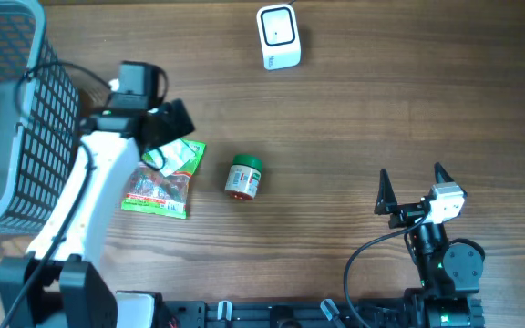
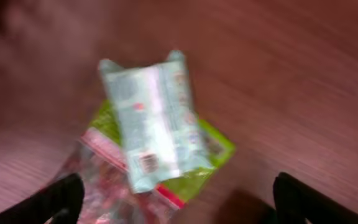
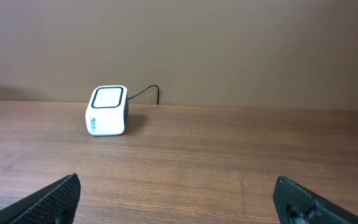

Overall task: Scan the item barcode
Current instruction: 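Move the wipes pack toward the jar with the left gripper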

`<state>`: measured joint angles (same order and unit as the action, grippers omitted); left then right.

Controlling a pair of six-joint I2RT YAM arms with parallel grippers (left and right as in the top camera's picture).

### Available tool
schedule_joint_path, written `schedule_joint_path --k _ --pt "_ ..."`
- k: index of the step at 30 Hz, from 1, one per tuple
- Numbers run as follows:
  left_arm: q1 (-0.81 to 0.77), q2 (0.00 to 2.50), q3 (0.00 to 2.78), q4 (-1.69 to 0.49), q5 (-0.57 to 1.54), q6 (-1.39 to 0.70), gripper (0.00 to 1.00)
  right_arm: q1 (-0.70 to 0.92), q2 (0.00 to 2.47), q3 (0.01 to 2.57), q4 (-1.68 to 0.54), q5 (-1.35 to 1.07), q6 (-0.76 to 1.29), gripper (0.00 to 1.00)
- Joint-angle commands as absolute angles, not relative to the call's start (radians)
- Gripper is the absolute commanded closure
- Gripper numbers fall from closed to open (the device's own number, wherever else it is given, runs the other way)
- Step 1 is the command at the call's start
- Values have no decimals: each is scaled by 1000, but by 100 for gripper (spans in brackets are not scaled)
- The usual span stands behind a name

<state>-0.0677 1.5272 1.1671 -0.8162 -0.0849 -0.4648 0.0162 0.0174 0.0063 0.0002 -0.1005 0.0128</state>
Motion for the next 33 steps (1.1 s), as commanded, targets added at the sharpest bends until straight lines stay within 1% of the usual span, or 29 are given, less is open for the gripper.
schedule_joint_path --k 1,2,3,4,8,9,10,11,12,26,29,32,33 --pt "41 1555 1148 -841 -70 -487 11 20 14 5 6 -99 3 0" --pt "73 1562 1135 -832 -28 -486 11 20 14 5 5 -99 3 0" --pt "91 1568 1128 -826 -1 -482 8 20 14 5 5 -99 3 0" --pt "113 1575 1120 -818 40 -474 0 20 14 5 6 -99 3 0" --pt "171 1608 1092 -770 94 -467 0 20 14 5 6 -99 3 0" --pt "180 1617 1078 -742 103 -467 7 20 14 5 6 -99 3 0" --pt "182 1623 1065 -721 116 -468 26 20 14 5 5 -99 4 0" --pt "181 1631 1051 -699 129 -480 39 20 14 5 6 -99 3 0" --pt "179 1637 1042 -686 140 -480 45 20 14 5 6 -99 3 0" --pt "170 1789 1026 -589 155 -479 44 20 14 5 6 -99 3 0" --pt "169 1816 1026 -582 185 -479 51 20 14 5 6 -99 3 0" --pt "169 1824 1026 -586 190 -479 52 20 14 5 6 -99 3 0" --pt "169 1823 1026 -585 190 -479 56 20 14 5 6 -99 3 0"
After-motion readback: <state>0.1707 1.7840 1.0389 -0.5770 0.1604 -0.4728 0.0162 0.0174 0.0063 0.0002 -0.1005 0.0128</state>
